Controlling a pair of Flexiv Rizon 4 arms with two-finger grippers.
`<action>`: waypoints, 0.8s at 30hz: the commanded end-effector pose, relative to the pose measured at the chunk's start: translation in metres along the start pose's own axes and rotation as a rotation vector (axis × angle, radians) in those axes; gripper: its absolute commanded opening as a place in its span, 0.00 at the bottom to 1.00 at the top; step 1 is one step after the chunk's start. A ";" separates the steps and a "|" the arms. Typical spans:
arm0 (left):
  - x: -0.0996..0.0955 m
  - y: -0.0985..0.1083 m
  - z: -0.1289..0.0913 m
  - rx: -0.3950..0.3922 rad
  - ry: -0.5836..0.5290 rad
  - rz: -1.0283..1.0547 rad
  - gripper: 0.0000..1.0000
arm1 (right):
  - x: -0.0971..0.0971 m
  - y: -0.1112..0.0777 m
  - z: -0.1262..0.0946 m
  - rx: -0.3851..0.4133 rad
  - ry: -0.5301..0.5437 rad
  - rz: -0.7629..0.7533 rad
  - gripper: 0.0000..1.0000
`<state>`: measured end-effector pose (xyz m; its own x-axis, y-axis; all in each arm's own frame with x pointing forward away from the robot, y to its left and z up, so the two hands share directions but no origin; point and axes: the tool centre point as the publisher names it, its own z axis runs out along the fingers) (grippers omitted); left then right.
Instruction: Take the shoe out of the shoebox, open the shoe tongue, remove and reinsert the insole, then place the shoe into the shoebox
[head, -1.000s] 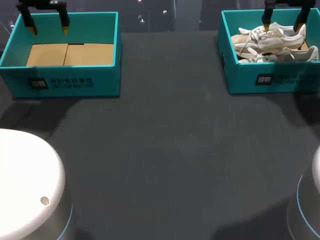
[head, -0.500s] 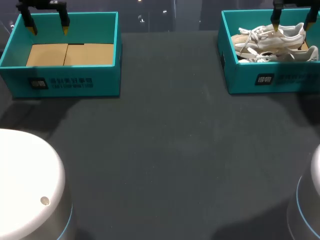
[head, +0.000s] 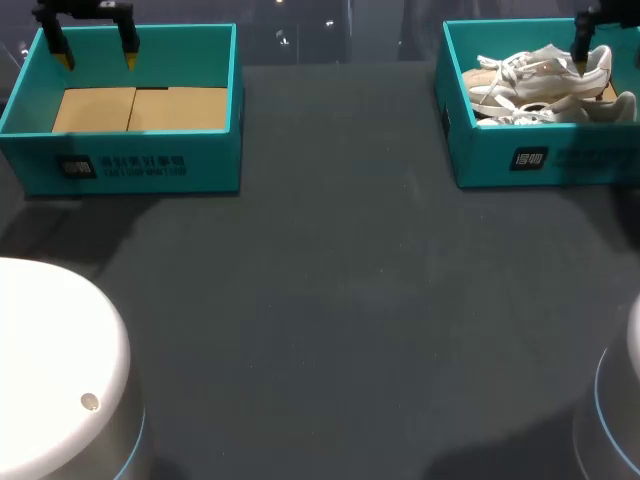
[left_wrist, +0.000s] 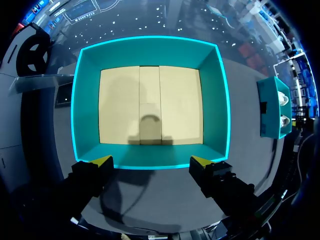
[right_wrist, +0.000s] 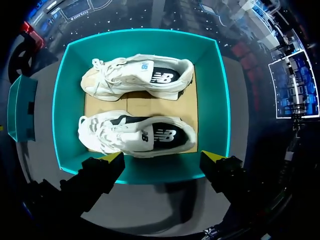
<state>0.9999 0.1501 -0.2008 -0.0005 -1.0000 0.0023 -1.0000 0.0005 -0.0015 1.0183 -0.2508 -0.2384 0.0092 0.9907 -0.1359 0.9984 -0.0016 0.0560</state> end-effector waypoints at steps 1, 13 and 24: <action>0.000 0.000 0.000 -0.001 -0.001 0.000 1.00 | -0.011 0.004 0.016 0.006 -0.003 0.010 1.00; 0.000 0.000 0.000 -0.001 -0.001 0.000 1.00 | -0.038 0.012 0.057 0.040 -0.027 0.046 1.00; 0.000 0.000 0.000 -0.001 -0.001 0.000 1.00 | -0.051 0.013 0.080 0.072 -0.038 0.054 1.00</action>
<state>0.9998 0.1501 -0.2007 -0.0004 -1.0000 0.0023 -1.0000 0.0004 -0.0015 1.0306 -0.3094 -0.3061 0.0642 0.9822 -0.1765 0.9979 -0.0649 0.0017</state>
